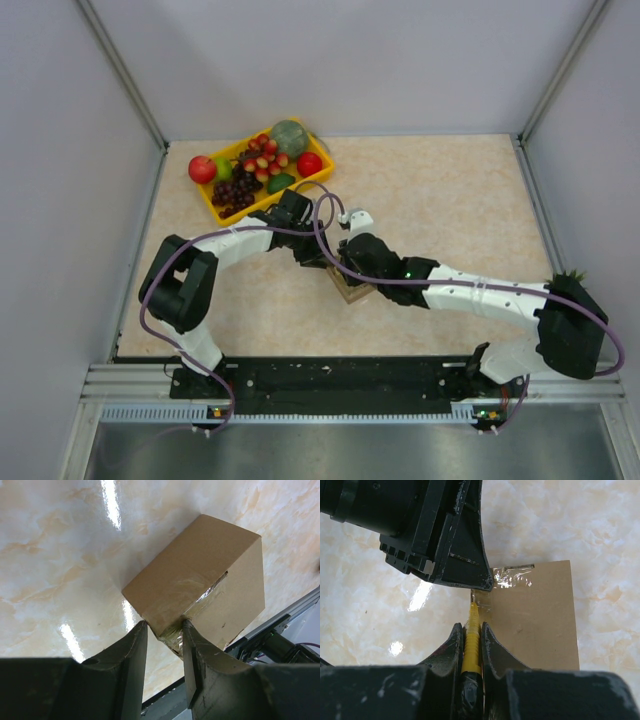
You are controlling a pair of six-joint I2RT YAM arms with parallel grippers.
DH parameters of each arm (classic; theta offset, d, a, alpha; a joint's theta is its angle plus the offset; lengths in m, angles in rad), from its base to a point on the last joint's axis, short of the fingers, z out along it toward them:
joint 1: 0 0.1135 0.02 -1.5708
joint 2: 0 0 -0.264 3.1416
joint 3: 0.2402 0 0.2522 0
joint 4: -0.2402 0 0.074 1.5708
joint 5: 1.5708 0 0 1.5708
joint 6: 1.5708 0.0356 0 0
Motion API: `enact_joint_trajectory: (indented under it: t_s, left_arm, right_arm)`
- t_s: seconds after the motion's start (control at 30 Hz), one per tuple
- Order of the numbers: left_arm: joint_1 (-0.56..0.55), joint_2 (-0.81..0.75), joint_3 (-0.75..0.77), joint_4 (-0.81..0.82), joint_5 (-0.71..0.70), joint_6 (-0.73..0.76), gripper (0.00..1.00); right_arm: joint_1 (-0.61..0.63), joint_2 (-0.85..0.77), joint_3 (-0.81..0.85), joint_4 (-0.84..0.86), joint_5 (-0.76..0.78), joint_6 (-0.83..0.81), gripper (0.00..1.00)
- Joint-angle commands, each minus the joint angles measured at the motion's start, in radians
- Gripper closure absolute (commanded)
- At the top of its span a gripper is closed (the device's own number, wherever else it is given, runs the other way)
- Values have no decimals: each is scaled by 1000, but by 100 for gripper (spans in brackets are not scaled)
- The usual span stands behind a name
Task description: Unpack the express box
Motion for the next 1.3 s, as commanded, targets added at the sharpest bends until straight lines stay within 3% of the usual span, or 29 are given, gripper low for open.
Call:
enact_joint_trajectory:
  t_s: [0.0,0.4,0.83,1.27]
  left_arm:
    - [4,100,-54,-129,-236,66,64]
    - [4,105,-54,-128,-242,69,65]
    - [4,111,-46,-128,-249,75,66]
    - [4,114,-42,-129,-245,75,67]
  right_arm:
    - [21,-18,-15,-8,2,25,100]
    - [57,-35,-20,-94,99,-49,100]
    - [57,-87,-38,-125,-19,-116,100]
    - [57,-3,-9,-186,-38,-96,100]
